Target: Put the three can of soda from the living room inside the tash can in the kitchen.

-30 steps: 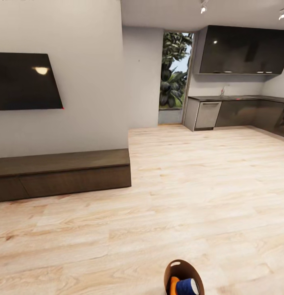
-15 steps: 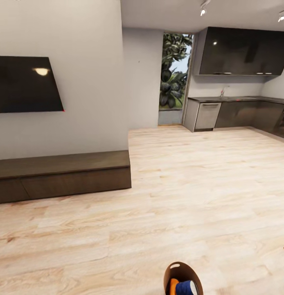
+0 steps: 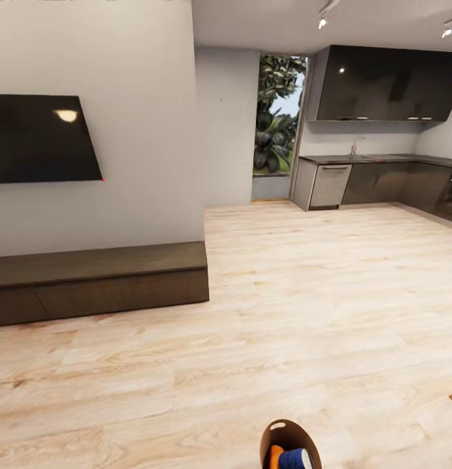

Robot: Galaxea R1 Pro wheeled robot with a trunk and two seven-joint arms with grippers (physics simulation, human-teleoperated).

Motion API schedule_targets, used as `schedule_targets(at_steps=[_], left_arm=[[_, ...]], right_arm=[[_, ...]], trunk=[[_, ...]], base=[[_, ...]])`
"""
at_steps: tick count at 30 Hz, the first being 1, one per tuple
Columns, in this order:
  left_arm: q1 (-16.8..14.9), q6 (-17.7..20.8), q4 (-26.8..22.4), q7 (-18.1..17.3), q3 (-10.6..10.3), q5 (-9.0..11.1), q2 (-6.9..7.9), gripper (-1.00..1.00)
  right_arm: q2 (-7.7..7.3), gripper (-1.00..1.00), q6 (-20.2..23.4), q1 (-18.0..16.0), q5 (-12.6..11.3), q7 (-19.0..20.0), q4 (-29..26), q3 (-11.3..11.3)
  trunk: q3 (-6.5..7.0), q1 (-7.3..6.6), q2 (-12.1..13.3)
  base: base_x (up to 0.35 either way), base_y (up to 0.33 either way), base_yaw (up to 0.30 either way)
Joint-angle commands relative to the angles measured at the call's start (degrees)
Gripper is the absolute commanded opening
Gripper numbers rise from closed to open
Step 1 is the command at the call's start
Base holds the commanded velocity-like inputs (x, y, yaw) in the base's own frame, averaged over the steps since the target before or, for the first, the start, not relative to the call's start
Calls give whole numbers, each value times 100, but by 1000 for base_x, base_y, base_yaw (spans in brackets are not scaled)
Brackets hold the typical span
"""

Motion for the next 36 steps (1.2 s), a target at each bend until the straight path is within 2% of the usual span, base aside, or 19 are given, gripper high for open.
schedule_targets(at_steps=[1, 6, 17, 22, 23, 24, 28, 32, 36], left_arm=[[4, 6, 1, 10, 4, 1, -1, 100], [9, 13, 3, 37, 16, 6, 1, 100], [10, 15, 3, 50, 25, 12, 28, 100], [10, 28, 8, 193, 110, 60, 145, 100], [10, 29, 7, 223, 140, 89, 180, 100], [10, 31, 7, 295, 252, 257, 294, 100], [10, 37, 6, 348, 352, 576, 417, 100], [10, 119, 9, 455, 396, 733, 468, 100], [12, 161, 7, 587, 398, 757, 475, 100]], right_arm=[[11, 100, 7, 34, 0, -73, 1, 2], [38, 100, 26, 150, 4, -312, 1, 6], [112, 100, 35, 370, 27, -410, 2, 8], [134, 100, 33, 378, 31, -412, 2, 8], [135, 100, 33, 378, 31, -412, 2, 8], [138, 100, 33, 379, 31, -413, 2, 8], [139, 100, 33, 380, 31, -413, -3, 9], [143, 100, 33, 380, 27, -413, -6, 9], [141, 100, 30, 380, 22, -413, -9, 8]], trunk=[[19, -23, 42], [108, -133, 242], [306, -374, 683], [396, -484, 884], [414, -506, 924], [432, -528, 964], [503, -616, 1124], [575, -704, 1285], [647, -791, 1445]], base=[[0, 0, 0], [0, 0, 0], [0, 0, 0], [0, 0, 0], [0, 0, 0], [0, 0, 0], [0, 0, 0], [0, 0, 0], [0, 0, 0]])
